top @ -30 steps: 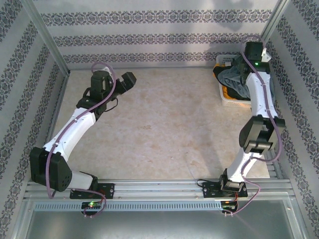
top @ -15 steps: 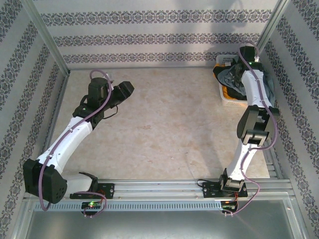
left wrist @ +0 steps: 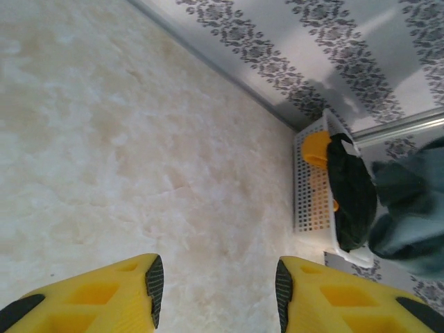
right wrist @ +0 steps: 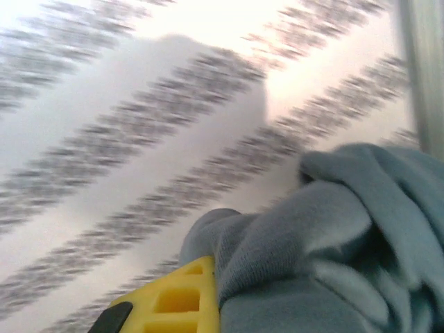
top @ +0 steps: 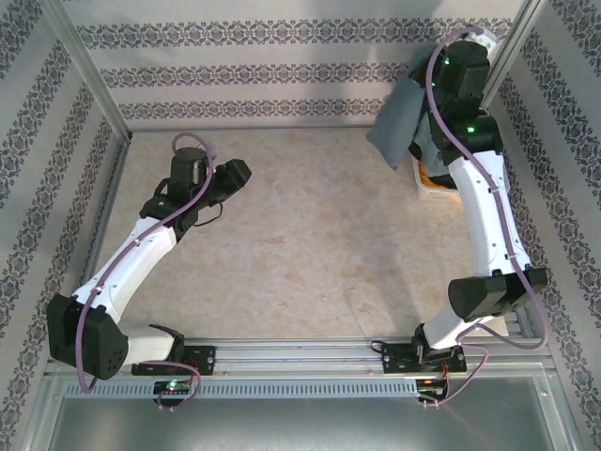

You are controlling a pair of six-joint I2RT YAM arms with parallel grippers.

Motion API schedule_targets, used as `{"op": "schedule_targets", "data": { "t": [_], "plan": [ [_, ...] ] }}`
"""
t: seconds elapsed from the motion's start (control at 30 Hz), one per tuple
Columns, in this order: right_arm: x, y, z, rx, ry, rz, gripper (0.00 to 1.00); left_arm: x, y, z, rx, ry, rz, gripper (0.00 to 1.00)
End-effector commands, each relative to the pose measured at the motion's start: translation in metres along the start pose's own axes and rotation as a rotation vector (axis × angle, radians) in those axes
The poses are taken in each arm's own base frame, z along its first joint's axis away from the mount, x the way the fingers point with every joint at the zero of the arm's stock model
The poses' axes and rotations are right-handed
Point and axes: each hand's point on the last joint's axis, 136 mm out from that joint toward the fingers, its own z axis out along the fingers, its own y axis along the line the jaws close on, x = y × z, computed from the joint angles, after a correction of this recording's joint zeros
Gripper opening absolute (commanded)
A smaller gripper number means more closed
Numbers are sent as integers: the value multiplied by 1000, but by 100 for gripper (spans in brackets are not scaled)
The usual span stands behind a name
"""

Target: Fold and stack the t-shirts

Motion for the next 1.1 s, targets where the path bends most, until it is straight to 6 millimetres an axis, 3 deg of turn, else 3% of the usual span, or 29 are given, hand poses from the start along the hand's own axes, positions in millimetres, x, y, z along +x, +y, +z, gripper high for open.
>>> {"op": "schedule_targets", "data": {
  "t": [0.0,0.1,0.13,0.23,0.4,0.43,0.47,0.5,0.53,0.63,0.73,0.83,0.97,1.07],
  "plan": [
    [-18,91,-27,-264,-72,-50,0,-12,2,-13,-69,-51,31,47],
    [28,147,-34,-383,25,-65,0,-19,10,-25,-123,-90,38,47],
    [53,163,-33,-409,73,-74,0,-21,13,-30,-142,-103,41,47],
    [141,192,-25,-452,269,-63,0,-24,27,-44,-213,-132,38,49],
    [298,225,-33,-541,629,-71,0,-21,56,-73,-347,-156,24,56],
    [319,231,-39,-578,715,-45,11,-19,62,-78,-374,-152,21,59],
    [347,234,-44,-606,827,-23,32,-15,70,-84,-406,-144,17,60],
    [368,234,-46,-617,920,-3,46,-11,76,-88,-431,-133,13,61],
    [382,232,-49,-618,979,1,54,-7,81,-91,-445,-122,9,61],
    [402,214,-50,-583,1029,-24,60,11,95,-95,-473,-63,-7,61],
    [406,179,-43,-499,1027,6,58,38,112,-92,-503,34,-30,61],
    [418,118,-41,-343,1042,15,55,67,126,-80,-506,146,-68,61],
    [445,32,-49,-145,1102,44,50,114,141,-50,-479,329,-127,61],
    [463,-9,-59,-63,1144,11,49,133,135,-23,-446,394,-73,65]
  ]
}}
